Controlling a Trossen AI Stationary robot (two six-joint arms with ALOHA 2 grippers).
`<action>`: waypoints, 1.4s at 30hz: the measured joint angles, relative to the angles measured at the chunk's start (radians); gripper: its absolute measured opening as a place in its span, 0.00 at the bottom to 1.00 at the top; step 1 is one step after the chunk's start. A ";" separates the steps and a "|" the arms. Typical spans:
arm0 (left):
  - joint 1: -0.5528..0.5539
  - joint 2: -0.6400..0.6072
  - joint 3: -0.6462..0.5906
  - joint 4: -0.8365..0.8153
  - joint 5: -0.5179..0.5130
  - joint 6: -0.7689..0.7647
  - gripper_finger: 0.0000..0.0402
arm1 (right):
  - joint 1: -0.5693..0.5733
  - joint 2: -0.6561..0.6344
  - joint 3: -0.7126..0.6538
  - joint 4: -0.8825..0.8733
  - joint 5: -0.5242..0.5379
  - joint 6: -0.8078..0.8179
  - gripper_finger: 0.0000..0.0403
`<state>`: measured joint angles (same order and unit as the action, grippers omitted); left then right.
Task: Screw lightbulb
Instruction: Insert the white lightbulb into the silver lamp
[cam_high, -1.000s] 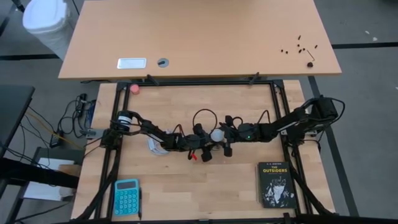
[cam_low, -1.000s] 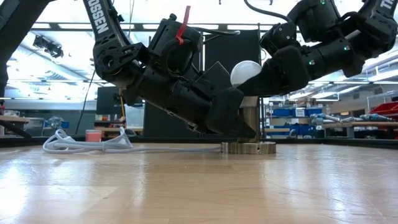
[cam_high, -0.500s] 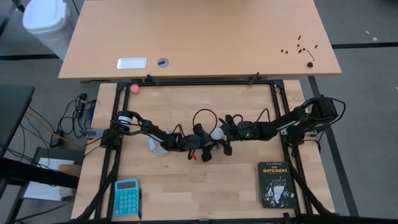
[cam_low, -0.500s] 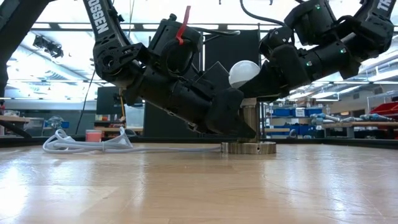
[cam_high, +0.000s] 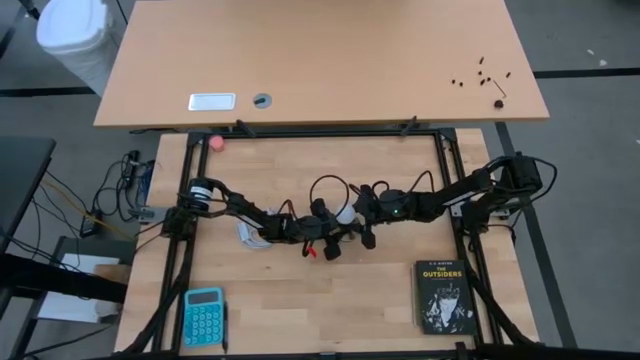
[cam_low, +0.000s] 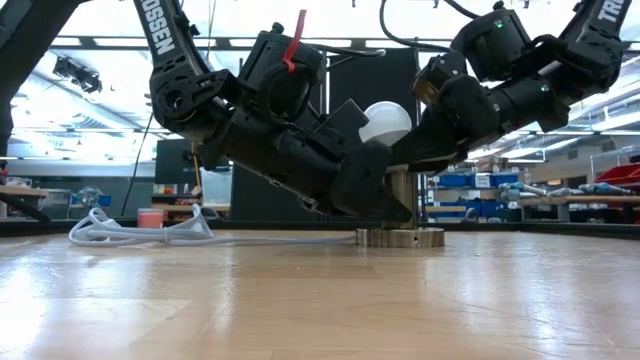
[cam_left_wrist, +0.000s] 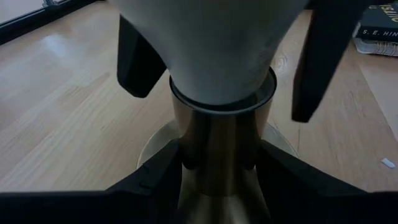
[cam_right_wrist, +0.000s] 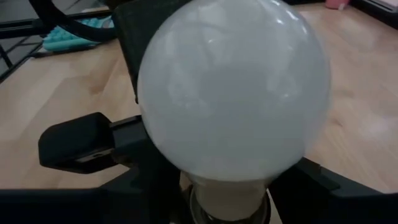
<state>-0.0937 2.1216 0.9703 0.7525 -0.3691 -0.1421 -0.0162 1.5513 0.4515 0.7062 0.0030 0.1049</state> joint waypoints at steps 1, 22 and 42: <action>0.000 0.000 0.000 0.000 0.000 0.000 0.47 | 0.000 0.000 0.000 0.000 0.000 -0.001 0.57; -0.001 0.001 -0.001 0.013 -0.054 -0.053 0.47 | 0.177 0.002 0.000 -0.024 0.439 0.174 0.57; 0.000 0.001 0.000 0.016 -0.079 -0.104 0.47 | 0.179 0.002 0.000 -0.054 0.448 0.067 0.64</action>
<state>-0.0937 2.1227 0.9707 0.7680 -0.4476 -0.2461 0.1632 1.5528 0.4515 0.6525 0.4511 0.1723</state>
